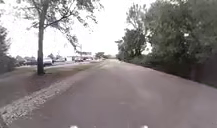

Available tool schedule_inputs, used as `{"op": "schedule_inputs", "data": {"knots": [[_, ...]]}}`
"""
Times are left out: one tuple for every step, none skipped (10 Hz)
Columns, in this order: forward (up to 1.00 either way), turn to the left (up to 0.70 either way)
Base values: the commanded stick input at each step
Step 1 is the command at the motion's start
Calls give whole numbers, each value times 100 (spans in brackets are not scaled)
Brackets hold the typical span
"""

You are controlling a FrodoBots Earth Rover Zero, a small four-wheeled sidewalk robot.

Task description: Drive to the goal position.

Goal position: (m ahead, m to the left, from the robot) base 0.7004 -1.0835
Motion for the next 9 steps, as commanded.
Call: {"op": "schedule_inputs", "data": {"knots": [[70,0],[70,0],[70,0],[70,0],[70,0],[70,0],[70,0],[70,0],[70,0]]}}
